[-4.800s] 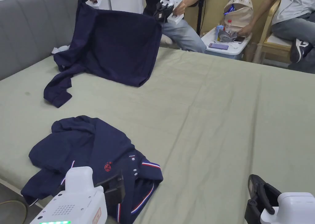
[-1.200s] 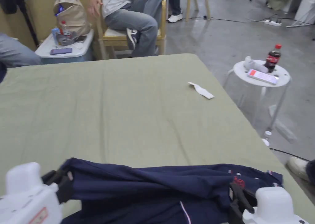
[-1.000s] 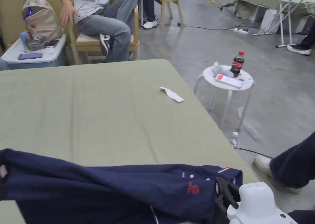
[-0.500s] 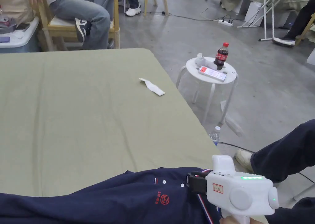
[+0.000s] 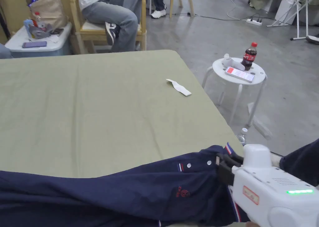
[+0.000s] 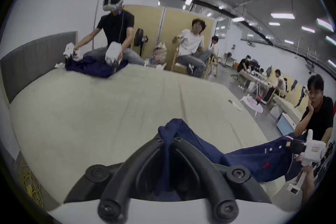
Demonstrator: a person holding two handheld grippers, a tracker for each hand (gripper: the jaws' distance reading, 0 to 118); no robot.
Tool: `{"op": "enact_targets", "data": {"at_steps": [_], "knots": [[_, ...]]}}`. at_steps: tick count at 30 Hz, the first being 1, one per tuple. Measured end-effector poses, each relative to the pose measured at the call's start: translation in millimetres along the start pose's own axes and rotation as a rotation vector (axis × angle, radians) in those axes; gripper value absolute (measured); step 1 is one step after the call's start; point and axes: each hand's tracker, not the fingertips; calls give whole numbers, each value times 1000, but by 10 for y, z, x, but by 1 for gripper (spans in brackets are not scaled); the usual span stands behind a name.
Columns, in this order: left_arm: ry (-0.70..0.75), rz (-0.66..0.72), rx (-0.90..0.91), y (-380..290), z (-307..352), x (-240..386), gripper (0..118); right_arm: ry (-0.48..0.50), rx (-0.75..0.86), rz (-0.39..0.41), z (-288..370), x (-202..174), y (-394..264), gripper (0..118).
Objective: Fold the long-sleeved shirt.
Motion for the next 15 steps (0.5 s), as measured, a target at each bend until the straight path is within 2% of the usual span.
{"op": "enact_targets", "data": {"at_steps": [6, 10, 15], "knots": [[-16, -38, 231, 704, 760, -87, 2, 33, 228, 113, 916, -464, 764, 14], [-8, -64, 347, 1401, 1100, -118, 2, 96, 348, 109, 1311, -688, 1420, 14], [-15, -90, 477, 2298, 1363, -35, 2, 116, 432, 178, 1599, -1033, 2376, 14]]}}
